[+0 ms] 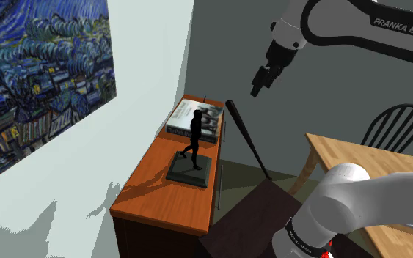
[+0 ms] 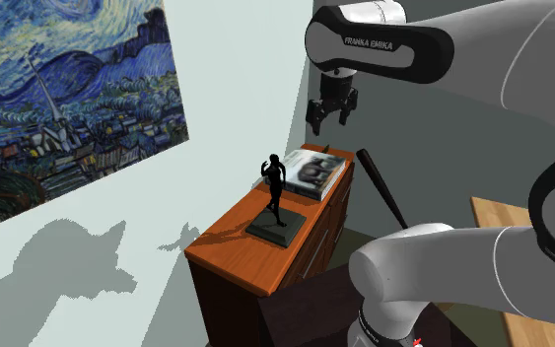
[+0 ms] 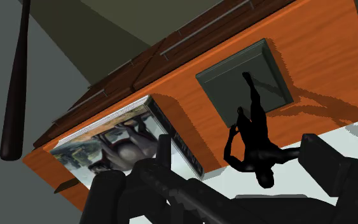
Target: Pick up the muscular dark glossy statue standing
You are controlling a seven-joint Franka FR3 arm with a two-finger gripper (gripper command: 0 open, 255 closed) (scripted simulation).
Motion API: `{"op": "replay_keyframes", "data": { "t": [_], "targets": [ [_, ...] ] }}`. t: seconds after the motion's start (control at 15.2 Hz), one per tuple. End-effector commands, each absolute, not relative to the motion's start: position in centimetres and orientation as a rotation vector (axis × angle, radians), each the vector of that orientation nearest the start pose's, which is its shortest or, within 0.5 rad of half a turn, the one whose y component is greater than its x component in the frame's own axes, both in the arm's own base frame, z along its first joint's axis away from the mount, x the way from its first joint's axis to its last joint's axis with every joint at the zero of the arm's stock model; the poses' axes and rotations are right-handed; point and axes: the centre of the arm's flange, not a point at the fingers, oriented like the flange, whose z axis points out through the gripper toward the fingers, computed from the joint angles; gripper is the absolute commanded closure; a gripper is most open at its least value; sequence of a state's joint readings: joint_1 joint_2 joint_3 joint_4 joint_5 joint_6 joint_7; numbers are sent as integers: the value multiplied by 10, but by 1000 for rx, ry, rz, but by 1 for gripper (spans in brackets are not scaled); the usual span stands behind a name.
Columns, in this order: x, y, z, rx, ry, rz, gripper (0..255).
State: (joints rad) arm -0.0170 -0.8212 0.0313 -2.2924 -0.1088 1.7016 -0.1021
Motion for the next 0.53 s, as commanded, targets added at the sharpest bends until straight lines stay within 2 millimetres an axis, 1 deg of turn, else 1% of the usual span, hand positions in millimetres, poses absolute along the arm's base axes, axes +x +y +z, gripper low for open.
{"op": "replay_keyframes", "data": {
  "t": [0.0,0.46],
  "targets": [
    [309,-2,646,-3259,-181,-367,0],
    [378,37,598,-3244,-30,-368,0]
  ]
}}
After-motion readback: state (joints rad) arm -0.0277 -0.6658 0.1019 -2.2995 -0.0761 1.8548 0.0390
